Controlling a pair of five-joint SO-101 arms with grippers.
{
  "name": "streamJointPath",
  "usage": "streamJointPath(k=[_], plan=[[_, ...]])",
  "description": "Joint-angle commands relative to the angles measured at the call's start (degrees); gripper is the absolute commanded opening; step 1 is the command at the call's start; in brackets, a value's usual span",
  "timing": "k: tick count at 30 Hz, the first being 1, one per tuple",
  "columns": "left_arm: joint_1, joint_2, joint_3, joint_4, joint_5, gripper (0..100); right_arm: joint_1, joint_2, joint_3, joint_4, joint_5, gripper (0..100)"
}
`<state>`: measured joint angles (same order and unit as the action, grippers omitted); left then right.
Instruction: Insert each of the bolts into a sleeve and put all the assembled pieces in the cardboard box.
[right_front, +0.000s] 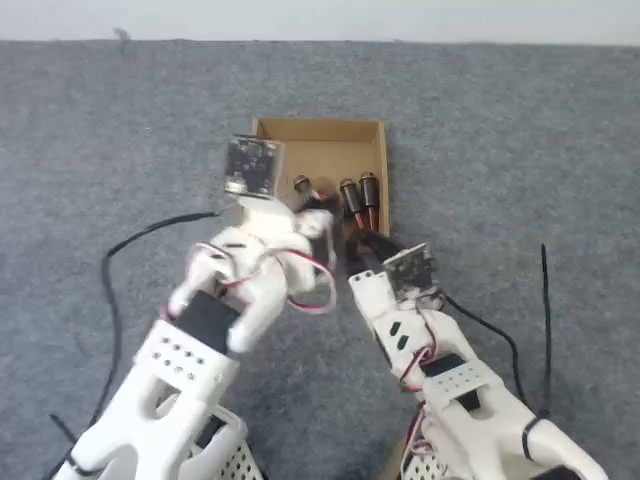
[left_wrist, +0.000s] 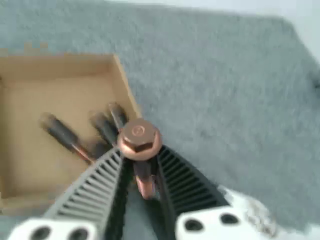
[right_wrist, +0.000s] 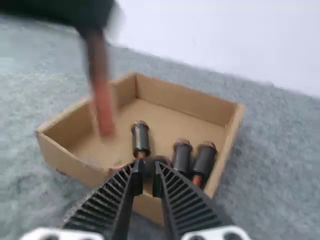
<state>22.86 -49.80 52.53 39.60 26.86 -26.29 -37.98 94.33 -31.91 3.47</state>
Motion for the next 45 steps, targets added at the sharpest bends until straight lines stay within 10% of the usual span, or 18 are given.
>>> streamJointPath(k=[1,13,23,36,45], plan=[[-0.9,-2.0,-5.0,0.2,0.3,1,0.0,-1.3,-1.2,4.5,1.3,0.9],[-17.3,-1.6,-1.7,9.7,0.0,1,0.6,-1.9,-2.4,9.4,-3.3,0.9],[-25.1,-1.5,6.9,12.6,-0.1,1,1.4,-1.9,-20.4,48.7,-14.5,0.7],[-28.5,14.1,1.7,16.1,-2.5,1,2.2,-2.2,-25.7,56.0,-22.2,0.9],[-32.4,24.8,-1.8,9.1,-8.1,1,6.0,-11.3,-38.8,82.4,-22.6,1.0]])
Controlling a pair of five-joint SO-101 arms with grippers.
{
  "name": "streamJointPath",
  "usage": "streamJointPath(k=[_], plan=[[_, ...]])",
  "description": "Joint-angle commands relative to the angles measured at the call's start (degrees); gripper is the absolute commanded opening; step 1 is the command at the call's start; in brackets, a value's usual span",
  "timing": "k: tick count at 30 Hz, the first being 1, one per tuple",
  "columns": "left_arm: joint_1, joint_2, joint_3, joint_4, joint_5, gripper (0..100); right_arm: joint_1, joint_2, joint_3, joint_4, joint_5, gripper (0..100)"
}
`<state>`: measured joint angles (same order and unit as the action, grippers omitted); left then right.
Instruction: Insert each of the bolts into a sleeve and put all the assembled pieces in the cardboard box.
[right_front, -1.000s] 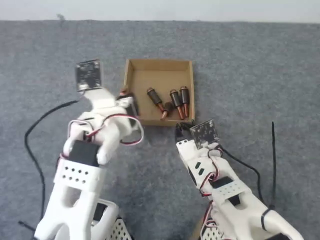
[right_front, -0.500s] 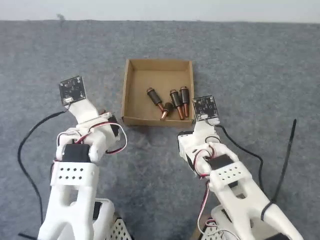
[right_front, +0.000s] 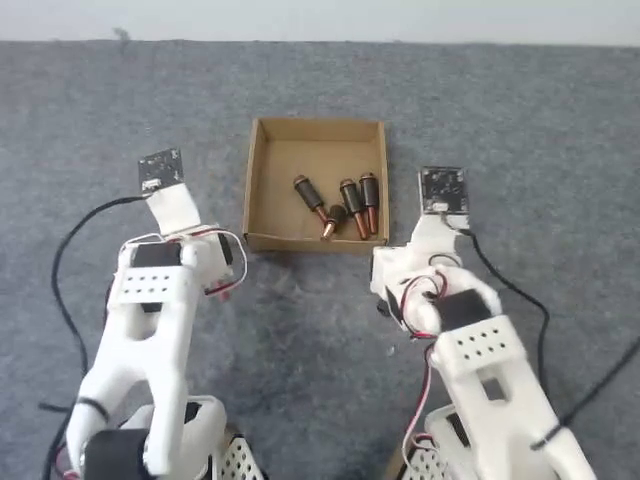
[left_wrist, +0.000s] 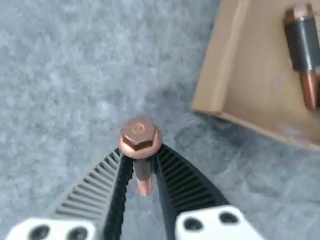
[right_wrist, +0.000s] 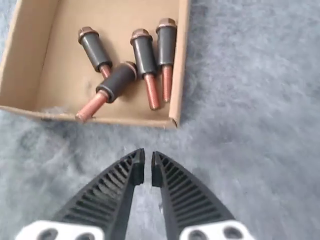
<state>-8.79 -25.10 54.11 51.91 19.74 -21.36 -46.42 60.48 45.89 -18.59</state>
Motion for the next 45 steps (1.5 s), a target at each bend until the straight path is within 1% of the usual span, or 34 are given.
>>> streamJointPath(k=[1,6,10,15,20,24,28,34,36,40,45], plan=[[-0.8,0.4,-3.4,-3.6,-1.0,1,1.3,-2.4,-4.9,4.6,-0.5,1.1],[-0.8,2.6,-3.8,-4.0,-0.9,2,2.9,5.5,-7.9,6.1,-0.5,7.8],[-0.6,6.2,-5.8,-4.2,-0.8,2,3.3,13.3,-13.3,10.2,-0.9,6.0],[-0.7,12.8,-9.8,-3.8,-0.8,1,3.6,19.3,-15.9,12.0,-3.3,5.9],[-0.7,17.7,-15.2,0.8,-1.1,1,4.7,25.5,-18.5,14.2,-3.5,5.9],[-0.6,19.3,-16.5,1.2,-1.1,1,4.4,28.6,-20.6,16.0,-4.8,7.1],[-0.5,19.4,-16.6,1.1,-1.1,1,3.0,30.1,-20.7,16.1,-5.7,11.8],[-0.5,19.7,-16.6,1.1,-1.1,1,-0.2,30.3,-20.3,15.6,-6.0,11.8],[-0.5,19.8,-16.6,1.0,-1.3,1,-0.3,30.9,-19.7,14.2,-6.1,11.8],[0.3,19.9,-16.6,1.1,-4.6,1,-0.3,36.4,-19.8,11.4,-8.4,11.8],[0.6,19.9,-16.5,1.2,-5.2,1,-0.5,40.4,-19.9,9.0,-8.8,11.7]])
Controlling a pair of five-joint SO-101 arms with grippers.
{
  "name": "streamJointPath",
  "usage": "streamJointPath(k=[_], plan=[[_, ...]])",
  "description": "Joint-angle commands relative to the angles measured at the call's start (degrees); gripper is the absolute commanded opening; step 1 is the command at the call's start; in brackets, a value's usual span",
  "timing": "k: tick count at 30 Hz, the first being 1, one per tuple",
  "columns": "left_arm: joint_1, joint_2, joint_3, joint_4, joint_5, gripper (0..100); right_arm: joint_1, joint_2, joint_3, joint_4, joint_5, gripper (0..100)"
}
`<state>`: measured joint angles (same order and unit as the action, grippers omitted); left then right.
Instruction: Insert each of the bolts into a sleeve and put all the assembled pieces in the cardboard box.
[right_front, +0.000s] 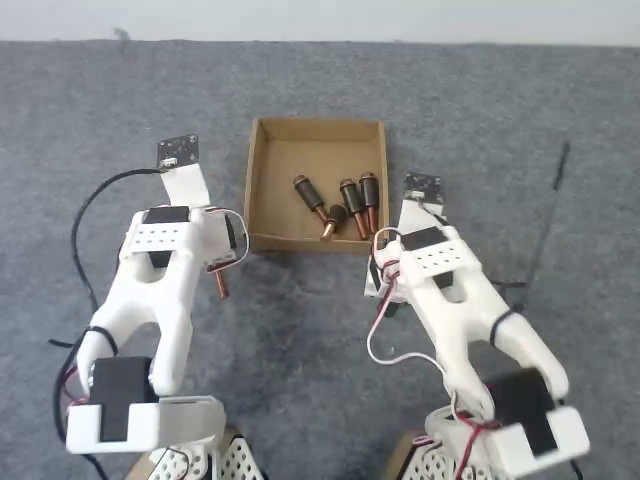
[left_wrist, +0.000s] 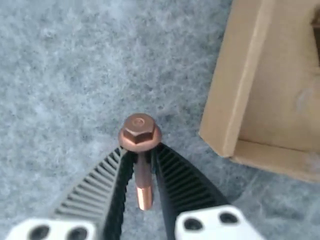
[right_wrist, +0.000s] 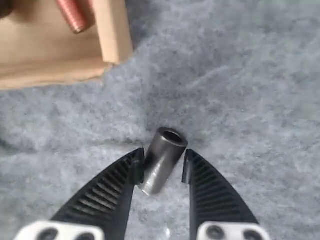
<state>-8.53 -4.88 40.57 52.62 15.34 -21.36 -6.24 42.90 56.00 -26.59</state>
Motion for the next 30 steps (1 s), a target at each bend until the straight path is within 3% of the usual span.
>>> streamJointPath(k=[1,3,7,13,25,30], plan=[[0.4,-0.4,-2.9,0.5,-0.8,1,-0.5,0.1,-2.3,-0.9,-0.8,11.7],[0.4,-0.4,-2.9,0.5,-0.8,1,-0.5,-0.4,-2.3,-0.7,-0.6,11.0],[0.4,-0.4,-2.9,0.5,-0.8,1,0.0,-2.3,-2.0,-0.6,-0.5,0.5],[0.4,-0.4,-2.9,0.5,-0.8,1,1.3,-4.2,-1.9,2.2,0.1,1.0],[0.4,-0.3,-2.7,0.3,-0.8,1,9.1,-11.8,-2.1,1.7,8.2,1.3],[0.4,-0.2,-2.5,-1.1,-0.9,1,9.8,-12.4,-1.7,-8.8,8.1,0.9]])
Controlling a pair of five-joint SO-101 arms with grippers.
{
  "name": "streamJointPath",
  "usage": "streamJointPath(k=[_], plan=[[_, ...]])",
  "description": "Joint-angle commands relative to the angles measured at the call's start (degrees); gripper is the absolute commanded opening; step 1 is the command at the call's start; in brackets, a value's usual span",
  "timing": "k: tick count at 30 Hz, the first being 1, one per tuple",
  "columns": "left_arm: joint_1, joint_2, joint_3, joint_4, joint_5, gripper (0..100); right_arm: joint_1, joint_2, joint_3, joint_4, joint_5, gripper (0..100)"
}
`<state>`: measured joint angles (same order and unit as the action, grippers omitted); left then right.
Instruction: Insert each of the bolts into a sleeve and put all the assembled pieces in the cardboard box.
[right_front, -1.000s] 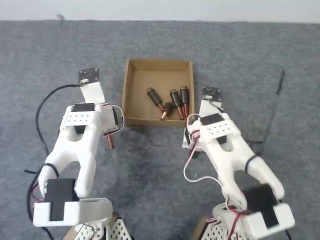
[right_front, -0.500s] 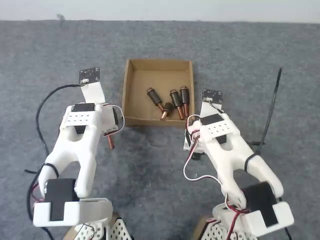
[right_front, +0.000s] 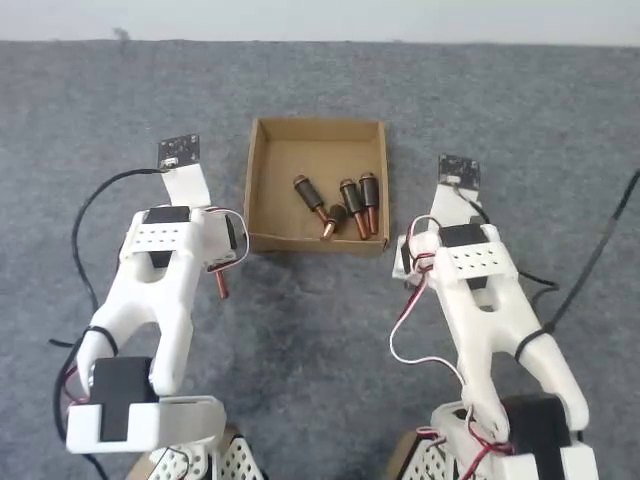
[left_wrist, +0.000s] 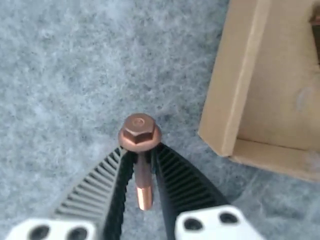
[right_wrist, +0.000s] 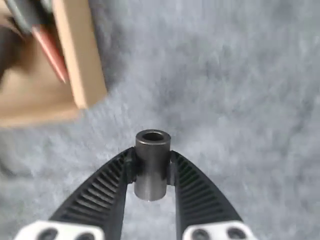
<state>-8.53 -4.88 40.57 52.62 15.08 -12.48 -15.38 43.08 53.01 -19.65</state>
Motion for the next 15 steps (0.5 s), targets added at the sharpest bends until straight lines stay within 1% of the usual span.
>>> streamJointPath(k=[1,4,7,11,15], plan=[[0.4,-0.2,-1.8,-2.0,-0.6,1,0.9,-3.1,-1.4,-8.1,1.1,0.9],[0.5,-0.3,-0.7,-4.0,-0.6,1,0.7,-2.3,-1.1,-15.1,1.2,0.9],[0.5,-0.3,-0.6,-4.0,-0.6,1,0.9,-1.0,-1.1,-24.9,1.8,0.9],[0.5,-0.3,-0.5,-4.0,-0.6,1,0.6,1.9,-0.9,-37.5,8.6,0.9],[0.5,-0.3,-0.5,-4.0,-0.6,1,0.6,6.2,-1.1,-50.7,11.9,0.9]])
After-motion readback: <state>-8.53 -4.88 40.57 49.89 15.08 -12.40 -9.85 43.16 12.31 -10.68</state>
